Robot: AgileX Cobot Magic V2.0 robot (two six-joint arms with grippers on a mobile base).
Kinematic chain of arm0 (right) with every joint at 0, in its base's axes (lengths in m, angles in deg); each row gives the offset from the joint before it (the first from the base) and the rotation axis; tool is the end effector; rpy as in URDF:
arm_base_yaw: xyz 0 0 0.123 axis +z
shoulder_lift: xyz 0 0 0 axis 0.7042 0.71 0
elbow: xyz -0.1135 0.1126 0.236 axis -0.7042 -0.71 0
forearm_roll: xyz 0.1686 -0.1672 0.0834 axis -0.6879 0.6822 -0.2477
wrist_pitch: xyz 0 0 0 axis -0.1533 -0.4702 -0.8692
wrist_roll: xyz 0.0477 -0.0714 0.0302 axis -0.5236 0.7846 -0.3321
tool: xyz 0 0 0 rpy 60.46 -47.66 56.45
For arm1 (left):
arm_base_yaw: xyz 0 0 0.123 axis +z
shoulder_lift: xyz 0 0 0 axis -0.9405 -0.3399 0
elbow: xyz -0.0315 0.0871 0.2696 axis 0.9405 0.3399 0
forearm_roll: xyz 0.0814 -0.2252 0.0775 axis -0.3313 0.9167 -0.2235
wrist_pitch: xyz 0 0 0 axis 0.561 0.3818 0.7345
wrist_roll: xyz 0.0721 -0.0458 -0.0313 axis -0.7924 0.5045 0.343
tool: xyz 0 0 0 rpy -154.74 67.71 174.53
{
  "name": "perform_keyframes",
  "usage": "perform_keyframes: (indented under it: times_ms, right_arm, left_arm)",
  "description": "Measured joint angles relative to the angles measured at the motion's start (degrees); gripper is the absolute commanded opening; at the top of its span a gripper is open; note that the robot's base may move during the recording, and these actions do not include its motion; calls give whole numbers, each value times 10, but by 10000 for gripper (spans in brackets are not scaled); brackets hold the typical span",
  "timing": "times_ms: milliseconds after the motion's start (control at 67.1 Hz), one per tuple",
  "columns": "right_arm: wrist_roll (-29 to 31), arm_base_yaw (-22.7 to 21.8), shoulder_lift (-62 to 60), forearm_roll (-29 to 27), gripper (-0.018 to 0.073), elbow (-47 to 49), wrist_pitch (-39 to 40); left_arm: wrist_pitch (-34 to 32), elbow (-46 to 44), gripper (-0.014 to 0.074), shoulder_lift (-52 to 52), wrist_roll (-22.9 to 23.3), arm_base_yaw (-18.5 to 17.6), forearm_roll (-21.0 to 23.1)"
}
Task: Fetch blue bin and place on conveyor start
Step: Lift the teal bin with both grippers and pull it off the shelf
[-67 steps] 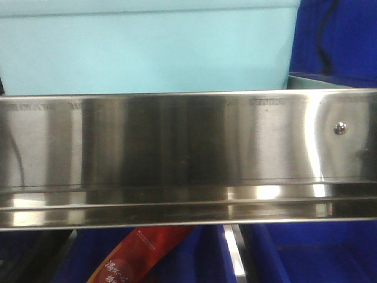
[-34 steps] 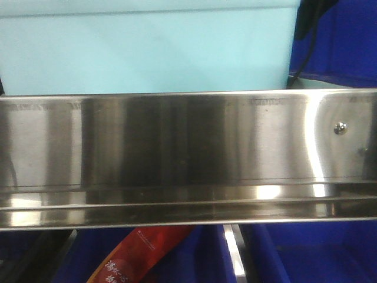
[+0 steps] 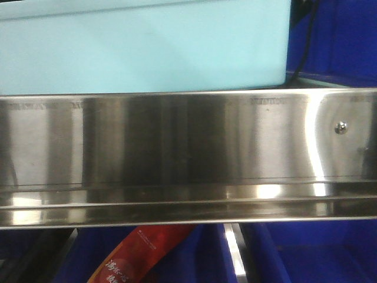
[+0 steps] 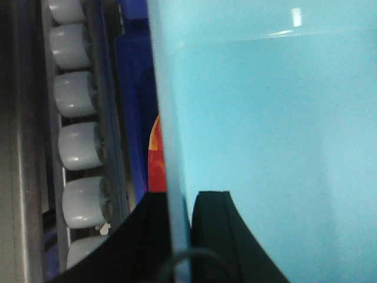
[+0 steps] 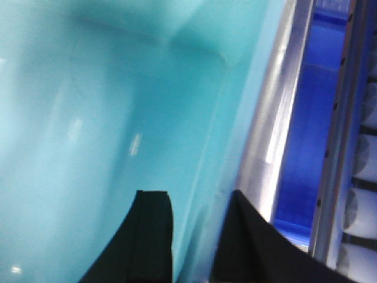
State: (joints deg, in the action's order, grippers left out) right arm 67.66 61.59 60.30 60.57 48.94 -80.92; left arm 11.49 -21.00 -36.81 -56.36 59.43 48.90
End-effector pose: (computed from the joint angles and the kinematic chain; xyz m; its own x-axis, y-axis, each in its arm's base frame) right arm 0.3932 0.1239 0.3309 -0.9074 -0.1300 -0.3996 -0.1857 0.9771 0.1039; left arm 0.3721 -0.0703 0.3219 -0.8958 0.0806 -0.4371 0.1081 0.9934 -0.0383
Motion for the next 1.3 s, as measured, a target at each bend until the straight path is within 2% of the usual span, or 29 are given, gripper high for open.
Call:
perform_keyframes:
  times_ms: [223,641,1296]
  right_arm:
    - [0,0,-57,-1,-151,-1,-7]
    - [-2,1,-178,-8,-151,0,-13]
    - [-5,1,-193,-10,-151,0,-2]
  left_arm:
    - [24,1,-111,43,1,-1,20]
    - [16,-22,-111,193,1,-3,52]
    - [18,-46,-111,194,1,-3,55]
